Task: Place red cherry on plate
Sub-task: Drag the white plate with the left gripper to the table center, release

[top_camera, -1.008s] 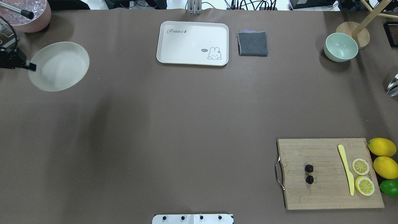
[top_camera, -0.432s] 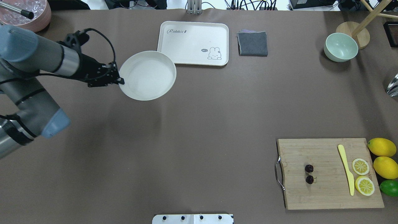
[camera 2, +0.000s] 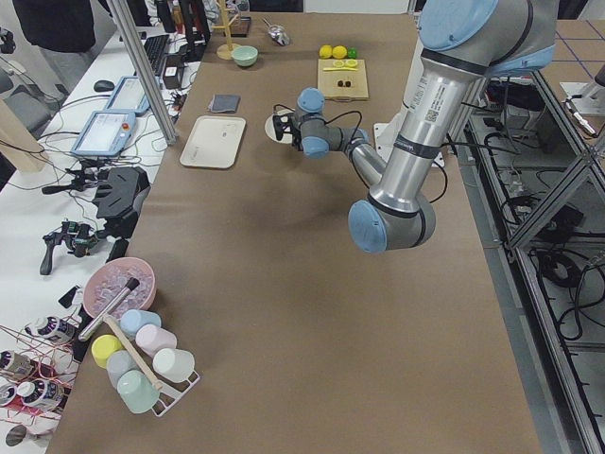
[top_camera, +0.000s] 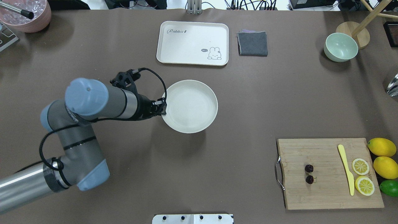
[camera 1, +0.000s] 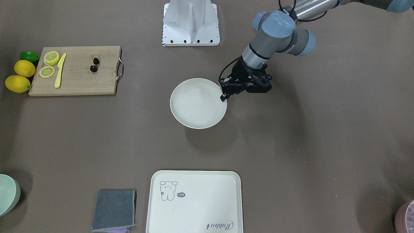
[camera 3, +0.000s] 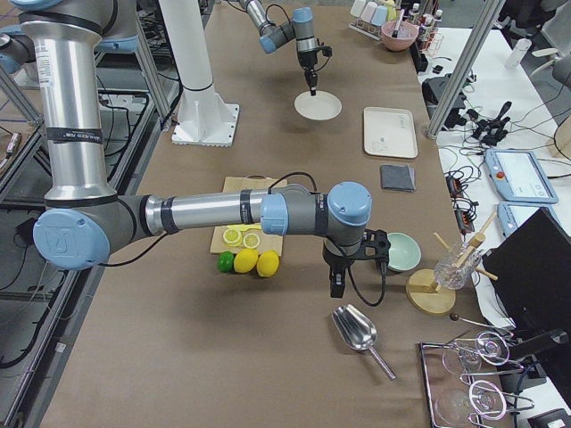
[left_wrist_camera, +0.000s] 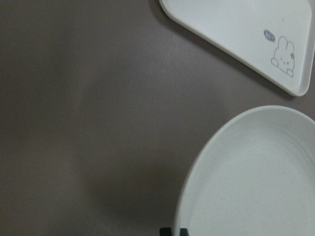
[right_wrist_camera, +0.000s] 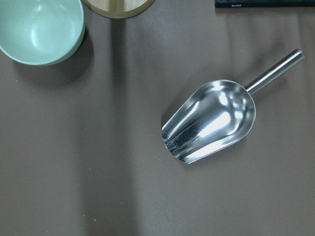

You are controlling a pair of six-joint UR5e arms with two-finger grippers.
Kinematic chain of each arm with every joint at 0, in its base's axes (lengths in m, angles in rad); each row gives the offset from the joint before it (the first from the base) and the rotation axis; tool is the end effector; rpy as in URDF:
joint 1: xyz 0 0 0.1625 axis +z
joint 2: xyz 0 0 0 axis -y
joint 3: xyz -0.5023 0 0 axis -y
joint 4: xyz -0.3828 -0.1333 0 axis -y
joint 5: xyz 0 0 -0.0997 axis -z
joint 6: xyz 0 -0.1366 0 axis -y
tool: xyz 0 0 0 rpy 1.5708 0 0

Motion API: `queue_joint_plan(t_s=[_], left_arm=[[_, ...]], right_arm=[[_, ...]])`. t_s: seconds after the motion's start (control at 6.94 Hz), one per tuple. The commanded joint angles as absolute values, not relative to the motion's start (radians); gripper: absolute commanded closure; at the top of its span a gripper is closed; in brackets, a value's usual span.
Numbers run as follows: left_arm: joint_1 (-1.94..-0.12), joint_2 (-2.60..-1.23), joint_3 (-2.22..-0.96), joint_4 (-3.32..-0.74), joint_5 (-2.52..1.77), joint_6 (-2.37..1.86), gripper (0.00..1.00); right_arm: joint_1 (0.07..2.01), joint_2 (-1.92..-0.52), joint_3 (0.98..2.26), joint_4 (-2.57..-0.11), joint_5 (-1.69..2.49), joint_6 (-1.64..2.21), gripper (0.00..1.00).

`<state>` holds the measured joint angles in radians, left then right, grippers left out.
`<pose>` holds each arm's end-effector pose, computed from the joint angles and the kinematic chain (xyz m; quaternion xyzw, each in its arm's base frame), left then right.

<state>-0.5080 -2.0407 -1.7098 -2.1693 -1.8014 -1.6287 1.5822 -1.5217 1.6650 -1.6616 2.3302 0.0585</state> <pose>0.5630 -0.4303 0.3455 0.0335 0.5708 -0.1656 0.8035 0.0450 -0.5078 0.7032 0.0156 -0.3710 0.0227 0.9282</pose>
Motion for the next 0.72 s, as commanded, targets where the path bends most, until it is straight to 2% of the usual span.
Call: queue_joint_plan(t_s=[0.0,0.29,0.58], left_arm=[[-0.407,-2.04,-1.701,-2.157,-1.691,-1.652,1.0],[-0.405,-2.039,-1.667,-2.157,-1.687,-1.651,1.0],[-0.405,-2.036,-1.672,-2.157,-1.69,-1.643,0.98]], right_arm=[[1.58,-1.52,1.67,-1.661,2.332,0.06,0.0],[1.551,-1.517,1.718,-1.661,2.333,0.153,0.0],[1.441,-1.517,1.846,-1.66,2.332,0.382,0.0]])
